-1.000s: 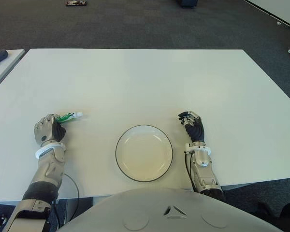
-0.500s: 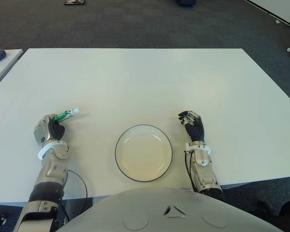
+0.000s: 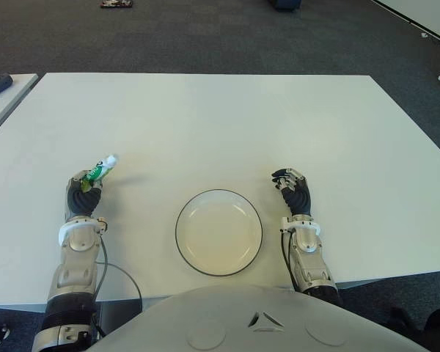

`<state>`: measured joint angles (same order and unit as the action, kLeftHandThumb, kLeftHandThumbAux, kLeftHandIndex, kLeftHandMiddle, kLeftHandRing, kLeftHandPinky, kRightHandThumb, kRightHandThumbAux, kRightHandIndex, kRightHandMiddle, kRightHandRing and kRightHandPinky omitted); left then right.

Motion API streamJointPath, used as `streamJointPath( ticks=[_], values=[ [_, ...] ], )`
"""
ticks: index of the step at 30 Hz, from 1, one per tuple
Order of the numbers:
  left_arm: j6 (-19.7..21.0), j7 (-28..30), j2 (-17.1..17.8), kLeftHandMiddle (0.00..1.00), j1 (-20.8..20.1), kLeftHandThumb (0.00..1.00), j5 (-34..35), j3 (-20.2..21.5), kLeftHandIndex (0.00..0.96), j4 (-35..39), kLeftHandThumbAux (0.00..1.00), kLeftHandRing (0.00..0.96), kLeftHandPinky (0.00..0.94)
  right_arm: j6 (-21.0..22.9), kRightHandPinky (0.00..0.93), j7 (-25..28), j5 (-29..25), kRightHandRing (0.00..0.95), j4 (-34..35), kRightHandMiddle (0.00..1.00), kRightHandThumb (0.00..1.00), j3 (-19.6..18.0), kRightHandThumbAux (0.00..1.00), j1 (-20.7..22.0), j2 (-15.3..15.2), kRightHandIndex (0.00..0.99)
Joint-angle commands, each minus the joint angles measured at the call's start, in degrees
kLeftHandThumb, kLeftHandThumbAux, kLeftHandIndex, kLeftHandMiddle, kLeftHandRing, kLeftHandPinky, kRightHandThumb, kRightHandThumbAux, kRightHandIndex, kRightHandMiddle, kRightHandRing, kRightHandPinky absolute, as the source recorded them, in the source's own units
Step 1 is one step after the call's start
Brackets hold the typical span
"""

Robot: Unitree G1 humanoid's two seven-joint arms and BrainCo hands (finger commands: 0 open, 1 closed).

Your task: Put the toothpaste on the table into the plate.

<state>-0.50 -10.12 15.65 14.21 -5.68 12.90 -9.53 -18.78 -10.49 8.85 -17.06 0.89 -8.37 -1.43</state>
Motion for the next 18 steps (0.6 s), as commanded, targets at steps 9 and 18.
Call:
streamJointPath(
  ticks=[9,18],
  values=[
    [1.12,6.21,-4.90,0.867,1.59,0.744,8.66,0.36,0.444,8.54,0.698,0.861,0.852,1.09,0.457,0.19,-0.23,0.446,-0.85,0.456,0.707,-0.24,0.729,-0.44,0.18,0.426],
    [3.02,7.33,-5.72,0.869,0.37,0.745,9.83,0.75,0.444,13.95,0.698,0.862,0.847,0.88,0.453,0.19,-0.02,0.448,-0.95,0.461,0.708,-0.05,0.728,-0.42,0.19,0.428]
  ],
)
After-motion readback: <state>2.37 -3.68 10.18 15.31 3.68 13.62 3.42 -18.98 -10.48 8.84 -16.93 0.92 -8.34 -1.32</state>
